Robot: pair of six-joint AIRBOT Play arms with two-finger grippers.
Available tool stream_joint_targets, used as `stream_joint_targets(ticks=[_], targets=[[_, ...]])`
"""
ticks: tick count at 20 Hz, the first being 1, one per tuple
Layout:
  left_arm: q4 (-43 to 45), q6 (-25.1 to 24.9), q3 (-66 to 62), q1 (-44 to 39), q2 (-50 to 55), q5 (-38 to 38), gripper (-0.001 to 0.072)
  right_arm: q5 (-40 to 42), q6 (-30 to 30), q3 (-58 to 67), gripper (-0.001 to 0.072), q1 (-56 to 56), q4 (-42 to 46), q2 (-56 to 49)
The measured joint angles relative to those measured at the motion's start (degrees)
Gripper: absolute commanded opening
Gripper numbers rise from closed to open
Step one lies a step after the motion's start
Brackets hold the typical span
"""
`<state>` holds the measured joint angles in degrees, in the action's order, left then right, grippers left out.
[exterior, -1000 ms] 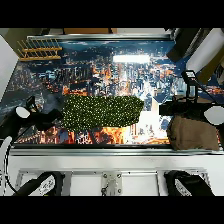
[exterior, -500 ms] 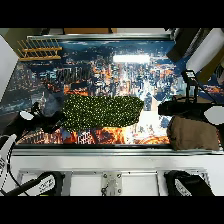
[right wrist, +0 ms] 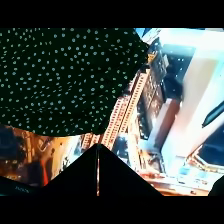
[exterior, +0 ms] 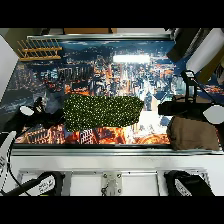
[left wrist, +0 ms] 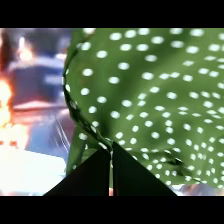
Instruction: Fold the clothes and pants, and hang the long-sleeved shirts on hangers.
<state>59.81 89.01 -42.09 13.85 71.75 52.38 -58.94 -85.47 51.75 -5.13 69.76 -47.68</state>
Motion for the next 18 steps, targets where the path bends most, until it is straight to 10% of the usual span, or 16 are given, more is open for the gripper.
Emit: stream_joint_targets(ticks=[3, 15, 18], targets=[[0.37, -0.63, -0.09, -0.11, -4.79, 0.57, 0.0003, 0.04, -4.83, -1.68, 0.0698, 0.0, 1.14, -2.86], [0.57, -1.27, -0.09, -0.13, -9.62, 1.07, 0.0002, 13.0, -4.61, -8.72, 0.0688, -4.11, -15.96, -28.87], [0.44, -1.25, -0.11, -0.13, -8.17, 1.27, 0.0002, 16.15, -3.41, -8.17, 0.0454, -5.75, -18.12, -30.99]])
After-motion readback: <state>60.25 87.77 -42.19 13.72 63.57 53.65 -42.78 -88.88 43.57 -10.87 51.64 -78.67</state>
